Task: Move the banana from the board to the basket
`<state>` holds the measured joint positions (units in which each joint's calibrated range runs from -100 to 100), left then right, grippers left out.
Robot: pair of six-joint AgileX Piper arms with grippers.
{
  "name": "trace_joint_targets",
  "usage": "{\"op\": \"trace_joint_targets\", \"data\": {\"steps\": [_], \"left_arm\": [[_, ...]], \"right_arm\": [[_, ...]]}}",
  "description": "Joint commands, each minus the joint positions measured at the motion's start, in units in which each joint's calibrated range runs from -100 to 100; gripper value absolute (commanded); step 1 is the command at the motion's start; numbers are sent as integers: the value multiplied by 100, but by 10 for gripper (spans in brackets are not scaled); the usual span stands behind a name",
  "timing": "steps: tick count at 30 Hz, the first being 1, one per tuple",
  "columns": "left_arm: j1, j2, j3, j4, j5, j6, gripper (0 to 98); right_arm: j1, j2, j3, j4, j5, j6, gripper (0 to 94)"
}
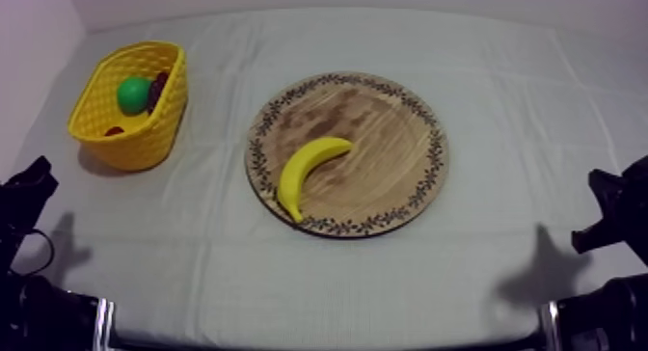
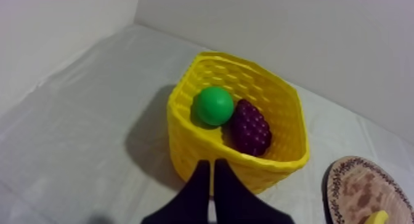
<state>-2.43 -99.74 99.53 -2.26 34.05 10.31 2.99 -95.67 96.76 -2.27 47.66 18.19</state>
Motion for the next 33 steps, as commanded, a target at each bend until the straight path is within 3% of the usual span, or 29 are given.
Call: {"op": "trace_joint_targets", "data": {"steps": [1, 17, 28, 33], "left_arm": [[0, 0, 2, -1, -1, 1, 0], [39, 0, 9, -4, 1, -3, 0], [1429, -20, -52, -41, 149, -346, 0], [1657, 17, -202, -108, 467, -156, 0]], "right_arm": [[0, 0, 1, 0, 0, 0, 3], [0, 0, 1, 0, 0, 0, 3], [0, 0, 1, 0, 0, 0, 3], [0, 0, 1, 0, 0, 0, 3]]}}
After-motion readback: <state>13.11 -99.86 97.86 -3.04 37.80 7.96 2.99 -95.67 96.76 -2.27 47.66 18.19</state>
